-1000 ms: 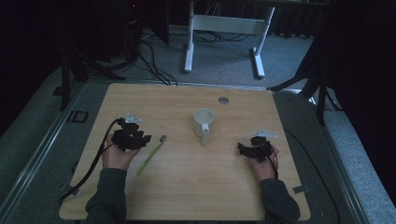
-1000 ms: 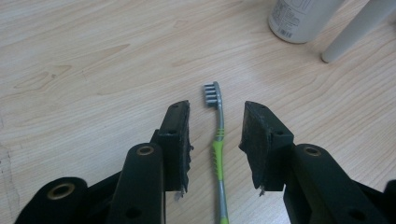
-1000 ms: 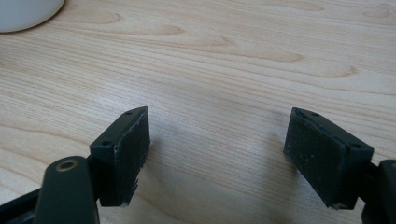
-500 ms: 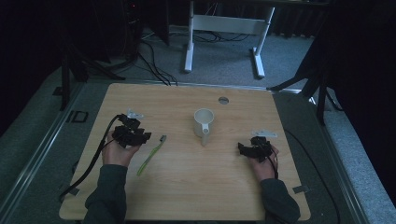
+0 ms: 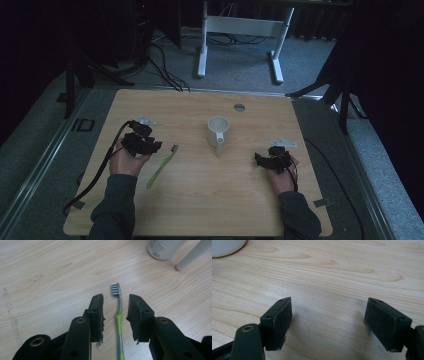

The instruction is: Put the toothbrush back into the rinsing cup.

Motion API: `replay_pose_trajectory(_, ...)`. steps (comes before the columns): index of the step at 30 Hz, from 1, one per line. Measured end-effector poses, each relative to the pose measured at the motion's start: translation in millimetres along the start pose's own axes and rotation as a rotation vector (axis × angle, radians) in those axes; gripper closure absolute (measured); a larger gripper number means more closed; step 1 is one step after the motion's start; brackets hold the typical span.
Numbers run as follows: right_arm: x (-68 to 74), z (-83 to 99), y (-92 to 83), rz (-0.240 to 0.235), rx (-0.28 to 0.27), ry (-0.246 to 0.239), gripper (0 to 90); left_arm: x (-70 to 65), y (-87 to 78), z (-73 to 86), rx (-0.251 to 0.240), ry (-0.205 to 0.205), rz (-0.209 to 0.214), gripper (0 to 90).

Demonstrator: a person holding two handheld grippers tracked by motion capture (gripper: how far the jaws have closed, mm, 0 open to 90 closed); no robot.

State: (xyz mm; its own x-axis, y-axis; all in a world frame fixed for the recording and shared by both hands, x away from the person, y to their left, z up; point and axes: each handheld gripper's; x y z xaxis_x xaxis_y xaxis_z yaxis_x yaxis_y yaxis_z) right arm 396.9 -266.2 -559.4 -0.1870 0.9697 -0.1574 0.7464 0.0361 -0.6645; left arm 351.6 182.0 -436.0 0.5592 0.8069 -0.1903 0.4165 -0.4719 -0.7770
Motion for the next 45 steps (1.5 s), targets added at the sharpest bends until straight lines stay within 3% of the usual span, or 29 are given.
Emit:
replay_pose_trajectory(8,0.0,0.0,0.0,0.000,0.000,0.000,21.9,-4.5,4.5,-8.0,0.045,0.019,0.010,65.3)
replay_pose_trajectory(11,0.0,0.0,0.0,0.000,0.000,0.000,21.9,-6.9,7.5,-11.5,0.081,0.051,0.014,65.9)
replay_pose_trajectory(15,0.1,0.0,0.0,0.000,0.000,0.001,21.9,-8.7,10.7,-14.7,0.107,0.061,0.016,65.8)
replay_pose_trajectory(32,0.0,0.0,0.0,0.000,0.000,0.001,21.9,-4.5,20.3,-18.8,0.186,0.045,0.018,66.1)
replay_pose_trajectory(45,0.1,-0.1,0.0,0.001,0.000,0.003,21.9,-5.1,23.0,-22.3,0.218,0.042,0.021,66.6)
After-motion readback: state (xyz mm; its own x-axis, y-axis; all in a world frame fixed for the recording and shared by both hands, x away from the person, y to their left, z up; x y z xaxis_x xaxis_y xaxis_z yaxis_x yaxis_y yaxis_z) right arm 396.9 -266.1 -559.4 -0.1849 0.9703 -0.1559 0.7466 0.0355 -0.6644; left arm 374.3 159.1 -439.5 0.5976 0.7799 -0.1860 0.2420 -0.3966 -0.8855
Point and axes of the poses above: each handheld gripper's, and its own axes: y roughly forward along the jaws, z roughly out of its underside, x roughly to its left, and after that the axes turned 13 degrees about z, right-handed
